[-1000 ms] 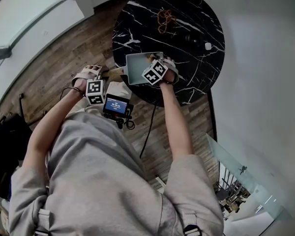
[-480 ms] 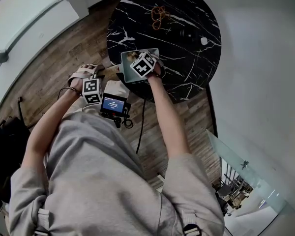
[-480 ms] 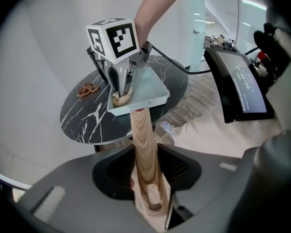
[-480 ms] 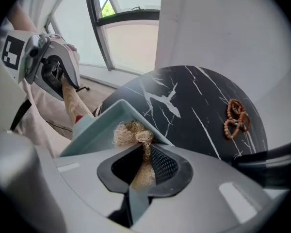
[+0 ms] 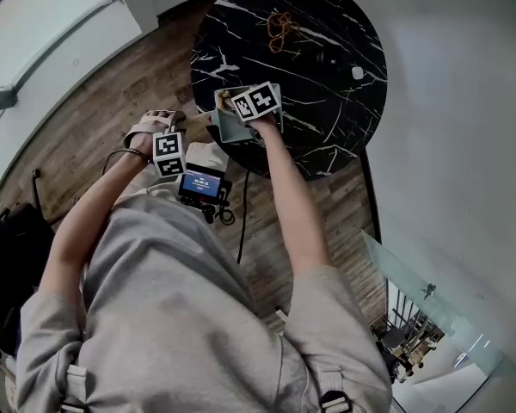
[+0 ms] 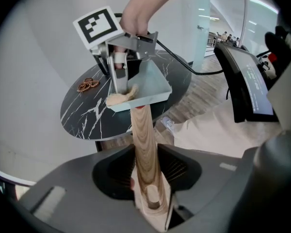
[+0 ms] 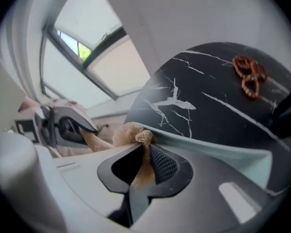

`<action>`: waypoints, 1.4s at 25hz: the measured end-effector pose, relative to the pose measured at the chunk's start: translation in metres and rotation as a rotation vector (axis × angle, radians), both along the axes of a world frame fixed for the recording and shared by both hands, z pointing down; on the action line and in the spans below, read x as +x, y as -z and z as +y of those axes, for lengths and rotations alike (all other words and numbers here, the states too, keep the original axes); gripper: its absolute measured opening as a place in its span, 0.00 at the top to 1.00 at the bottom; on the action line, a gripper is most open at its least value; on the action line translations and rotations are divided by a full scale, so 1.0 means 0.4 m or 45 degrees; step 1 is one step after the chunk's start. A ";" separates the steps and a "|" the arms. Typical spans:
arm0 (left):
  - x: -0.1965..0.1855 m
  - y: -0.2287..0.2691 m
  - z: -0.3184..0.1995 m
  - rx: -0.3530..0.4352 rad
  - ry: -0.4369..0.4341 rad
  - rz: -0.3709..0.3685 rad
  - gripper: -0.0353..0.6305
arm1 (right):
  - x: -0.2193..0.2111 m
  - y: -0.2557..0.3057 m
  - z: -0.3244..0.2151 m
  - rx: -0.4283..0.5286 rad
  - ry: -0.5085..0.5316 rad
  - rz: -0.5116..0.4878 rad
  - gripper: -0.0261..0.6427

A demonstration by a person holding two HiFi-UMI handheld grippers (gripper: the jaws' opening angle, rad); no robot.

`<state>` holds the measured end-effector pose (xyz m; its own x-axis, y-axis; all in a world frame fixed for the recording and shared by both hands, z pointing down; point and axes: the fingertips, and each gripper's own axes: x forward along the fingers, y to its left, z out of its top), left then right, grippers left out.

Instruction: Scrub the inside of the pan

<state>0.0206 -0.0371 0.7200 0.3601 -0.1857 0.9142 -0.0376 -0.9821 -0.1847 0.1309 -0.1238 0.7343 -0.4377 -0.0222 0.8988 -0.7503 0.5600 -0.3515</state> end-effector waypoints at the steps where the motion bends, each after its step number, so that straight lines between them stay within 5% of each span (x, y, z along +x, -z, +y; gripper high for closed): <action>1: 0.000 0.000 0.000 -0.002 0.004 -0.001 0.73 | -0.013 0.013 0.011 -0.059 -0.087 -0.136 0.87; 4: -0.002 0.003 -0.006 -0.003 0.014 -0.006 0.74 | -0.054 0.048 0.043 -0.093 -0.147 -0.335 0.87; 9: -0.003 0.000 -0.007 -0.002 0.029 -0.019 0.74 | -0.060 0.054 0.064 0.032 -0.018 -0.188 0.87; 19: 0.003 0.004 -0.007 -0.036 0.057 -0.038 0.74 | -0.061 0.071 0.198 0.141 0.447 0.044 0.87; 26: 0.006 0.005 -0.016 -0.030 0.074 -0.049 0.74 | -0.020 0.065 0.275 0.231 0.624 0.155 0.87; 35: 0.005 0.006 -0.021 -0.023 0.056 -0.056 0.74 | 0.170 0.006 0.256 0.154 0.594 0.462 0.88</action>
<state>0.0227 -0.0454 0.7177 0.3116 -0.1837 0.9323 -0.0734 -0.9829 -0.1691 0.1987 -0.0214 0.7321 -0.0919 -0.0132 0.9957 -0.4761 0.8788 -0.0323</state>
